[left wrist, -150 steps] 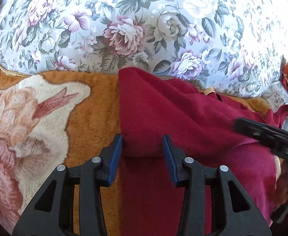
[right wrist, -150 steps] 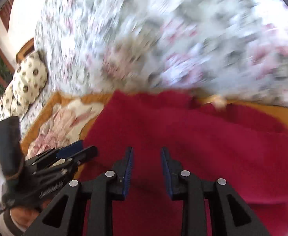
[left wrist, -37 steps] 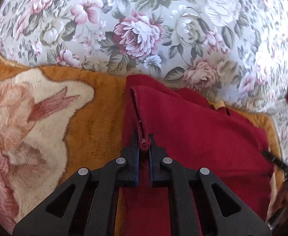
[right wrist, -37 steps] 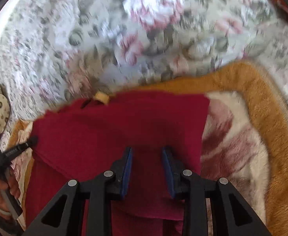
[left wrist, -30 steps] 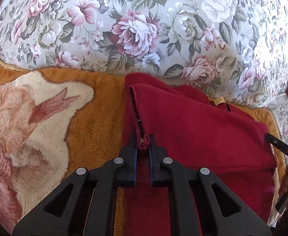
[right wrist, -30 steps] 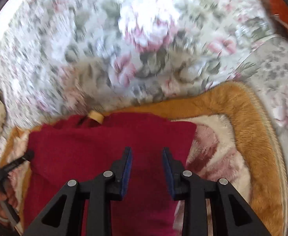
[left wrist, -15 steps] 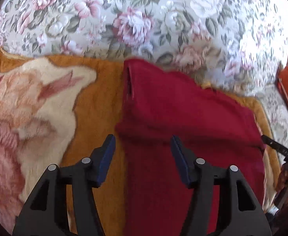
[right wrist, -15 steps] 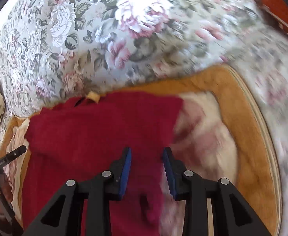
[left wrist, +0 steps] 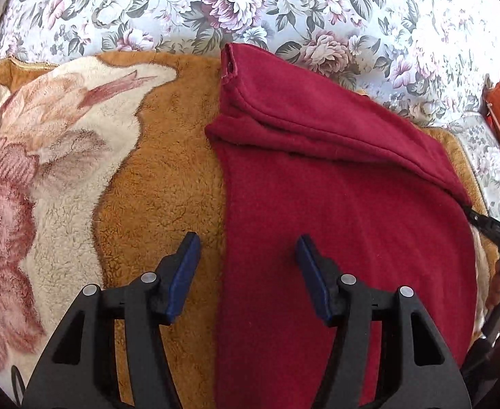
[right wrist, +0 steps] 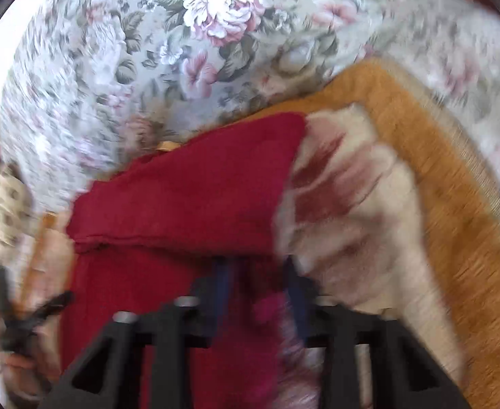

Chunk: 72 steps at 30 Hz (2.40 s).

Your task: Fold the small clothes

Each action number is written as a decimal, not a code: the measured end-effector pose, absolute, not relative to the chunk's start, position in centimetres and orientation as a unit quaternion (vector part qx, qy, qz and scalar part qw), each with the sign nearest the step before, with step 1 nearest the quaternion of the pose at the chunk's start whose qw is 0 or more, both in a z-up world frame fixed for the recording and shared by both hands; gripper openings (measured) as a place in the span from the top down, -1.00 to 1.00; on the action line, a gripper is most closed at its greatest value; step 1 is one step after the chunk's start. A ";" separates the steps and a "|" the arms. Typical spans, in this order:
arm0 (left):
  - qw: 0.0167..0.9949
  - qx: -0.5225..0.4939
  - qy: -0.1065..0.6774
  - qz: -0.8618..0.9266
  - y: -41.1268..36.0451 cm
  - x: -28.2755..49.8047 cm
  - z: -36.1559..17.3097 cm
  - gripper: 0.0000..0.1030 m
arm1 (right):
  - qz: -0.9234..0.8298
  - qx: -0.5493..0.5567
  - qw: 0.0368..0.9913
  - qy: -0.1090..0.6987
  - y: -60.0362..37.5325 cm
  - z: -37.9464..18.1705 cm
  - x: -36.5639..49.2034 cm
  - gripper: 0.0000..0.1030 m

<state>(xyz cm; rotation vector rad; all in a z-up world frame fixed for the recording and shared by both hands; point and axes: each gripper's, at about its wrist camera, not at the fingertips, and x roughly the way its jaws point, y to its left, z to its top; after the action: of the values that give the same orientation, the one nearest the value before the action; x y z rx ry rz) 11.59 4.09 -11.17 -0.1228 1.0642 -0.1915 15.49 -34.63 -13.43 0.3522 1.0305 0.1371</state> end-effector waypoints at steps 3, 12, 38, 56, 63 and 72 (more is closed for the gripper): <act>0.854 -0.058 0.509 -0.091 4.0 11.1 -11.1 -0.14 | 0.050 0.164 0.863 0.475 -35.8 -13.7 16.1 0.79; 0.845 -0.063 0.521 -0.100 4.6 8.2 -10.7 -0.14 | 0.049 0.218 0.842 0.491 -36.7 -13.0 13.8 0.53; 0.842 -0.009 0.525 -0.126 3.7 -1.8 -11.6 -0.52 | 0.090 0.228 0.828 0.503 -34.9 -11.7 0.1 0.67; 0.825 -0.049 0.536 -0.169 4.8 -4.5 -11.8 -0.71 | 0.121 0.190 0.816 0.532 -32.7 -12.1 -3.6 0.53; 0.823 -0.038 0.541 -0.168 4.5 -4.7 -11.9 -0.71 | 0.087 0.165 0.826 0.533 -33.7 -12.2 -4.1 0.86; 0.818 -0.048 0.549 -0.165 4.8 -4.9 -11.8 -0.71 | 0.105 0.192 0.826 0.520 -32.9 -10.7 -5.2 0.32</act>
<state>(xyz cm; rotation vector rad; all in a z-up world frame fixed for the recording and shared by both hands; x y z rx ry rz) -4.91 4.81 -11.83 -0.1025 1.1688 -0.3512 -5.22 -32.91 -10.73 0.4079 1.1043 0.2228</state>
